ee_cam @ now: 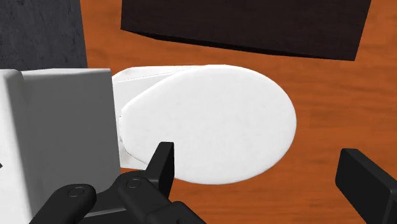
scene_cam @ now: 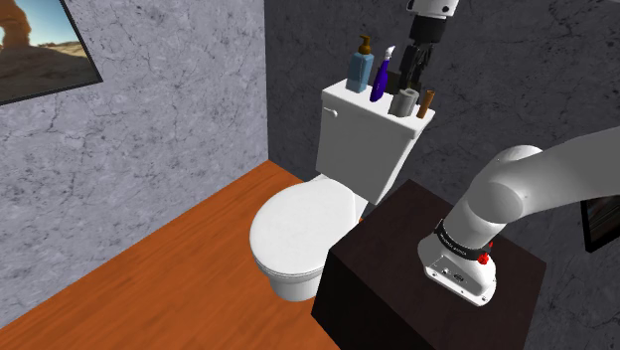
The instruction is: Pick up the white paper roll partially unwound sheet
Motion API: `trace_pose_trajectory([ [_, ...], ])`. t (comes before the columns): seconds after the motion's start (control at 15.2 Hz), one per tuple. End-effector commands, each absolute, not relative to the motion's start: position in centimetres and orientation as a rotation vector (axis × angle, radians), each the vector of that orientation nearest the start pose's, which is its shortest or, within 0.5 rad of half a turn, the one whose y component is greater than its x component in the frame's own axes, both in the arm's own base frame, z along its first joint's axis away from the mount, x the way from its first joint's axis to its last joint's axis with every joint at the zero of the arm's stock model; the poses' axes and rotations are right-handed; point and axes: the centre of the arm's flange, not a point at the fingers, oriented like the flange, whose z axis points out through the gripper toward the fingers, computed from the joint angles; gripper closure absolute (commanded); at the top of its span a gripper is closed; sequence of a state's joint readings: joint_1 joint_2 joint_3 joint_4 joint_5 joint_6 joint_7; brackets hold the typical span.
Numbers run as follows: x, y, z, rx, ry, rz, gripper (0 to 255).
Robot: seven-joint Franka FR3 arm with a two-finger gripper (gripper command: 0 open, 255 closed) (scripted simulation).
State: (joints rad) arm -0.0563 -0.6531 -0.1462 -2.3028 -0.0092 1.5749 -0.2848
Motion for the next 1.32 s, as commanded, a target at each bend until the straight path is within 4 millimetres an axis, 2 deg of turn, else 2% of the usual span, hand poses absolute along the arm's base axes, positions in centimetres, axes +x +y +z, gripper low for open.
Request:
trace_pose_trajectory([
  [0.0,34.1,-10.4,55.9,-3.048,-0.179,0.077,0],
  [1.25,42.0,-31.2,47.5,-3.112,-0.183,-0.046,0],
])
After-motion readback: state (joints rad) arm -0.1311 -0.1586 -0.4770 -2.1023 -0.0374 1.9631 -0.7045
